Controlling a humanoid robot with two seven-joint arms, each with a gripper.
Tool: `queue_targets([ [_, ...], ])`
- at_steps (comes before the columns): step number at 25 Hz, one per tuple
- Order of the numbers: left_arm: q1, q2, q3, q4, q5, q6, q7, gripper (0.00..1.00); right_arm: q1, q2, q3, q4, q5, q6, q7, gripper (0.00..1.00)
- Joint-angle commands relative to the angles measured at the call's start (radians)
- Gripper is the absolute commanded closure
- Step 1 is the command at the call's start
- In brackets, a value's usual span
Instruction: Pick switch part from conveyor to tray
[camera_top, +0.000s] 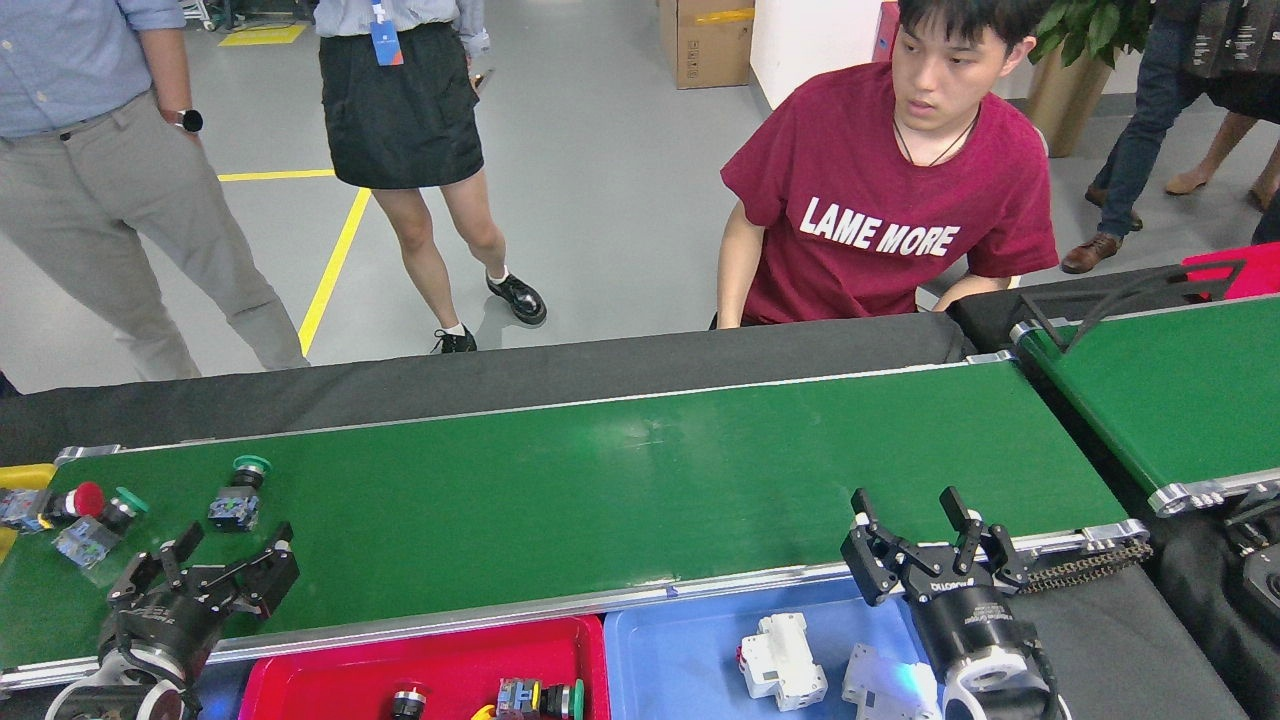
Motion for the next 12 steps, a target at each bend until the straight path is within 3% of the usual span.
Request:
queue_targets([
  [1,-0.043,0.034,0.001,0.064,-0.008,0.06,0.037,0.0,-0.005,-0.007,0.003,-0.015,0.001,-0.013,-0.01,0.02],
  [4,-0.112,0.052,0.001,0.191,-0.02,0.069,0.095,0.06,-0.009,-0.004,0.003,-0.017,0.001,-0.011,-0.01,0.02],
  [6,-0.137,0.058,-0.006,0.243,-0.027,0.065,0.131,0.28,-0.009,-0.005,0.003,-0.017,0.001,-0.011,-0.01,0.02],
  [7,-0.142,0.058,-0.021,0.254,-0.025,0.058,0.143,0.61,-0.009,-0.004,0.003,-0.017,0.001,-0.011,-0.01,0.02],
  [8,-0.143,0.06,-0.035,0.26,-0.02,0.054,0.157,0.79,-0.008,-0.005,0.003,-0.015,0.001,-0.011,-0.009,0.02],
  [10,-0.138,0.057,-0.045,0.263,-0.016,0.051,0.19,0.92,-0.008,-0.004,0.003,-0.015,0.001,-0.011,-0.009,0.02],
  [12,-0.134,0.054,-0.055,0.263,-0.017,0.048,0.23,0.95,-0.009,-0.004,0.003,-0.015,0.001,-0.01,-0.01,0.02],
])
